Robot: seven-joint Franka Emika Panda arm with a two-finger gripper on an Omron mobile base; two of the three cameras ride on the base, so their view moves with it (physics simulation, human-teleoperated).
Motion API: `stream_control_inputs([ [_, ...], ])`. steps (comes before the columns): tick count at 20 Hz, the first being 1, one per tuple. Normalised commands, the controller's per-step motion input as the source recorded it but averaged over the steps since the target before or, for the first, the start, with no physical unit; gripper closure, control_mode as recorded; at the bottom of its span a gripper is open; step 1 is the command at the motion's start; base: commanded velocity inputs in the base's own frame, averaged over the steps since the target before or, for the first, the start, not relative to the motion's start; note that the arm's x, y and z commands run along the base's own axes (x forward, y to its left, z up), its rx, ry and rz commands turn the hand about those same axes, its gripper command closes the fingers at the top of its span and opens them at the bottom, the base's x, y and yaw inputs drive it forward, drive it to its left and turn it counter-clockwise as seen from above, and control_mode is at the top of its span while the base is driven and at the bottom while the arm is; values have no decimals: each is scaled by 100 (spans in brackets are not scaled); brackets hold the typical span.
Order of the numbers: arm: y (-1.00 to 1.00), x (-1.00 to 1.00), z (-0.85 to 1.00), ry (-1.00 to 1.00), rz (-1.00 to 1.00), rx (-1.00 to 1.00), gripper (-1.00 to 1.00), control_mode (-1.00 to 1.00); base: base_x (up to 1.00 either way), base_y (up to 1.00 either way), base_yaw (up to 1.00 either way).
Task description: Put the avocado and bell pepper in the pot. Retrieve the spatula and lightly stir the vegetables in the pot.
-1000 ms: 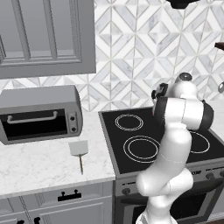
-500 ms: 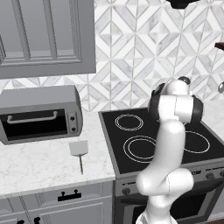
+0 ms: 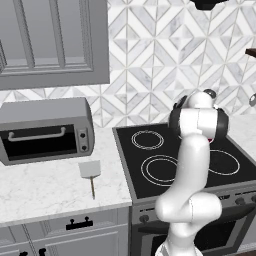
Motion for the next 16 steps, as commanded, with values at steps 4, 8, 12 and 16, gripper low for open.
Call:
stream_control_inputs([
  [4, -1, 0, 9, 0, 0, 0, -100, -100, 0, 0, 0],
  [8, 0, -3, 34, 0, 0, 0, -100, -100, 0, 0, 0],
  [12, 1, -13, 58, 0, 0, 0, -100, -100, 0, 0, 0],
  [16, 41, -65, 82, 0, 0, 0, -100, -100, 0, 0, 0],
])
